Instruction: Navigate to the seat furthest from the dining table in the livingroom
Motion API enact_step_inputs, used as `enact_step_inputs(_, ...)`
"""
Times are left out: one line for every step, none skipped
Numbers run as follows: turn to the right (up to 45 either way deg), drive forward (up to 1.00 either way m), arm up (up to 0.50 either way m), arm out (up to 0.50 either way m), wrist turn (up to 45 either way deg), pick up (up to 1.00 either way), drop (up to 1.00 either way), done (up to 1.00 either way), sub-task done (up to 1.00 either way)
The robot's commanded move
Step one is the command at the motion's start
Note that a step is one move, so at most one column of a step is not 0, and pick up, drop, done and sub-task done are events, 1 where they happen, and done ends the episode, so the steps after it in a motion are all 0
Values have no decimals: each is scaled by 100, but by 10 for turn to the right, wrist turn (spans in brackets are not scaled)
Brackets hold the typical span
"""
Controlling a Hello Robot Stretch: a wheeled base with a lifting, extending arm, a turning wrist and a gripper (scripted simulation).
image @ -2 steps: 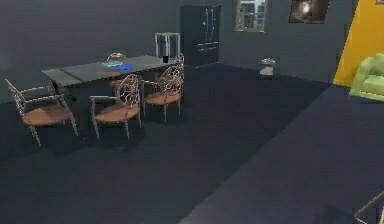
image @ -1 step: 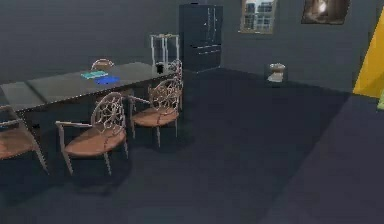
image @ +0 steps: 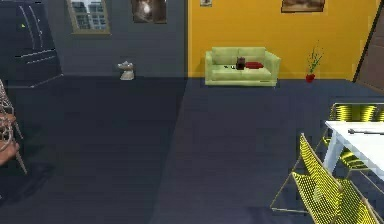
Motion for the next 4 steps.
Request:
enact_step_inputs(0, 100, 0, 0, 0, 0, 0, 0, 0)
enact_step_inputs(60, 0, 0, 0, 0, 0, 0, 0, 0)
enact_step_inputs(0, 45, 0, 0, 0, 0, 0, 0, 0)
enact_step_inputs(450, 0, 0, 0, 0, 0, 0, 0, 0)
